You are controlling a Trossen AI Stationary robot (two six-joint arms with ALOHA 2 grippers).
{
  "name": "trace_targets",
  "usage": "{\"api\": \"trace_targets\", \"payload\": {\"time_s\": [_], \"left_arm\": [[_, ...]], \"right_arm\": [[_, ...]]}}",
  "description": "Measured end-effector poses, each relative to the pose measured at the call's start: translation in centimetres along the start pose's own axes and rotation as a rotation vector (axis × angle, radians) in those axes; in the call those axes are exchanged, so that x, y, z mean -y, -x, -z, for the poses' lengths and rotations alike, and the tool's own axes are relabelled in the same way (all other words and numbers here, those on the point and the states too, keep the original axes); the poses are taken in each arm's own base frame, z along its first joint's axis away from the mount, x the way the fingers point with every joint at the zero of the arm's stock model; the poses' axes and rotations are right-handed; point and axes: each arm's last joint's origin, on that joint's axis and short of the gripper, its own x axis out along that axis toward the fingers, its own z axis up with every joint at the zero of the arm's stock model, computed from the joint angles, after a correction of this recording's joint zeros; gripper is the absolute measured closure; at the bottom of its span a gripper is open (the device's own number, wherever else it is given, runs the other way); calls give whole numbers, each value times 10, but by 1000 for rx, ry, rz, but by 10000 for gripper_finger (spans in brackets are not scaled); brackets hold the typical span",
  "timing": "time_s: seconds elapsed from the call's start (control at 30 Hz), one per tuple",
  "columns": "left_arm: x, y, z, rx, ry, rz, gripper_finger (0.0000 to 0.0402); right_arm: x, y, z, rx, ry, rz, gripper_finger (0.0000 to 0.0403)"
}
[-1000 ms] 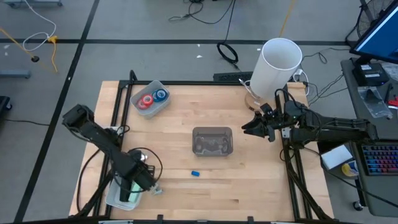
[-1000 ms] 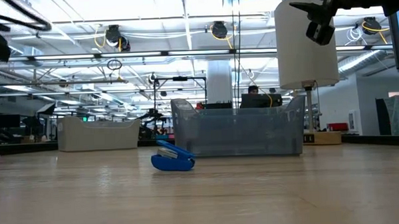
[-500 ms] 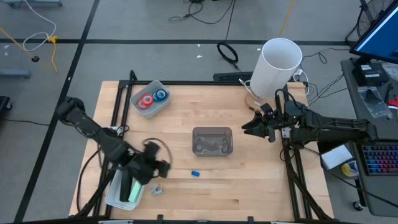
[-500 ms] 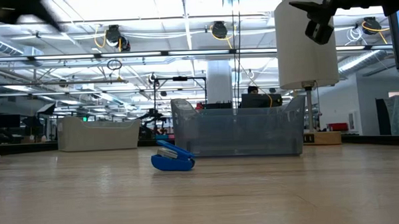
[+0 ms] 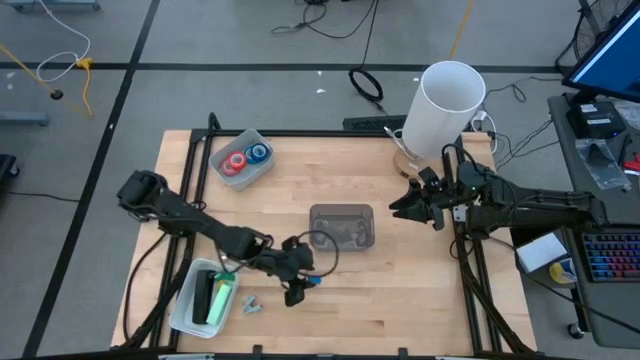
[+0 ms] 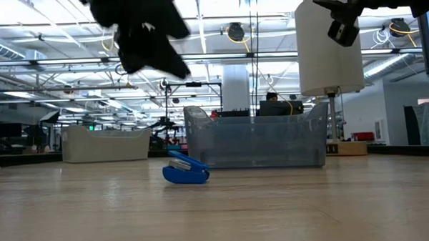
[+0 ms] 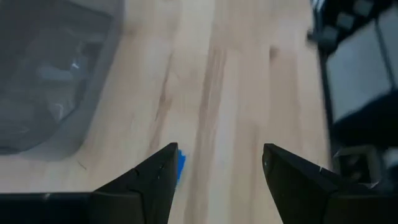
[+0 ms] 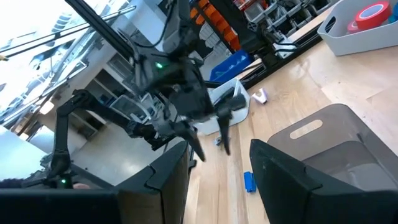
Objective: Pick and place Stapler, Stapler remover, tape
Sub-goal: Put the small dark blue stapler into the white bin
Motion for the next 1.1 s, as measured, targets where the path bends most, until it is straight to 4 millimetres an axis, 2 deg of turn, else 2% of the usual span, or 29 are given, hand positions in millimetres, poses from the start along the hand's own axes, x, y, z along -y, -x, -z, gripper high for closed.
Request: {"api": "trace_targets", "payload": {"time_s": [0.23,0.77,1.1], "left_arm": [[-16,-27,4,-75,-166,20,170],[-30,-70,33,-212,-209,-9,170],[-40,-78,36,-221,-188,-79,179]], "right_arm": [[0,0,0,-13,-1,-14,236],[0,0,1,-14,-2,-11,236],[0,0,1,-15,-29,-8,236]]}}
